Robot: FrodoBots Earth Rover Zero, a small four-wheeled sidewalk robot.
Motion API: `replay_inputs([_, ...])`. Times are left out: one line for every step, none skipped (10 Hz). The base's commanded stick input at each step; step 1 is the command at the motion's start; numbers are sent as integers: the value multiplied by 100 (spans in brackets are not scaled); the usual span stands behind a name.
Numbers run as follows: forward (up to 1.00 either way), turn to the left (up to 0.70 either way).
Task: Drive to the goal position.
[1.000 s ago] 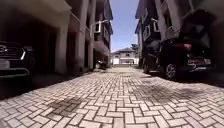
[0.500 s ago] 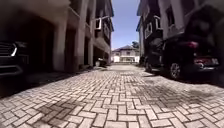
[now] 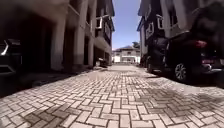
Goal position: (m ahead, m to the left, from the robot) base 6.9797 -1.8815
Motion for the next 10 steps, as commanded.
replay_inputs([50, 0])
replay_inputs([50, 0])
replay_inputs([50, 0])
replay_inputs([50, 0])
replay_inputs([50, 0])
replay_inputs([50, 0])
replay_inputs([50, 0])
replay_inputs([50, 0])
replay_inputs([50, 0])
replay_inputs([50, 0])
